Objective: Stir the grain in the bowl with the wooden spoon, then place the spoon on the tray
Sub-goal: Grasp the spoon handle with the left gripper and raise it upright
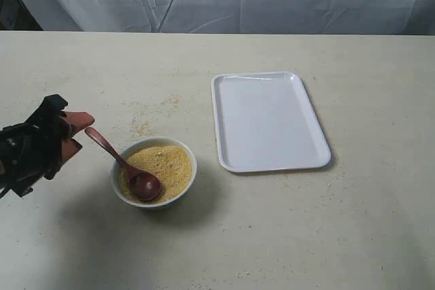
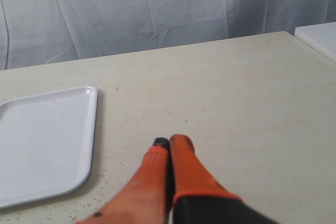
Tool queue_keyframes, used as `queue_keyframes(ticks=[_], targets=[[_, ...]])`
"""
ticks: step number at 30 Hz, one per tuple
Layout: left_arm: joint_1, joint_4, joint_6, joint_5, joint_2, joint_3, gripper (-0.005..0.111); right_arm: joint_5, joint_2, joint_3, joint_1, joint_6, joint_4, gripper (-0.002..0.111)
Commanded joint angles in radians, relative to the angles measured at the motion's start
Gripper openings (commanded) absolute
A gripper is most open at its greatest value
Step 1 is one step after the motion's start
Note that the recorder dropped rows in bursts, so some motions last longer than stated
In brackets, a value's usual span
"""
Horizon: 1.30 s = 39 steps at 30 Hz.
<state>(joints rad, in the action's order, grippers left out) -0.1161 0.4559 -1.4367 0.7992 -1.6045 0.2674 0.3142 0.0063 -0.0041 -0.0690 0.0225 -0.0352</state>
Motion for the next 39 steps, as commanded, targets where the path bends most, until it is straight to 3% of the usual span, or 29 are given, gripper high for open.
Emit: queue_keyframes(ticks=[1,5,9,15,18,26,32,36,39], targets=[[0.043,0.097,-0.047,0.113,-0.095,0.037,0.055,-0.009,-0.006,0.004,-0.002,-0.001,-0.001,-0.001],[0.046,0.15,-0.045,0.104,-0.183,0.101,0.055,-0.009,-0.006,0.004,-0.002,-0.001,-0.001,-0.001],[0.046,0.2,-0.062,0.179,-0.262,0.163,0.055,-0.009,-0.006,0.004,-0.002,-0.001,-0.001,-0.001],[0.046,0.233,-0.073,0.186,-0.304,0.18,0.053,-0.009,-0.006,0.004,-0.002,-0.001,0.001,-0.001],[0.046,0.237,-0.071,0.191,-0.304,0.18,0.044,-0.009,-0.006,0.004,-0.002,-0.001,0.001,-0.001],[0.046,0.242,-0.073,0.248,-0.304,0.18,0.002,-0.009,-0.006,0.004,-0.002,-0.001,0.001,-0.001],[0.046,0.213,-0.098,0.422,-0.304,0.18,0.0,-0.009,-0.006,0.004,-0.002,-0.001,0.001,-0.001],[0.046,0.21,-0.094,0.422,-0.283,0.187,0.0,-0.009,-0.006,0.004,-0.002,-0.001,0.001,-0.001],[0.044,0.229,0.01,0.422,-0.244,0.19,0.0,-0.009,-0.006,0.004,-0.002,-0.001,0.001,-0.001]])
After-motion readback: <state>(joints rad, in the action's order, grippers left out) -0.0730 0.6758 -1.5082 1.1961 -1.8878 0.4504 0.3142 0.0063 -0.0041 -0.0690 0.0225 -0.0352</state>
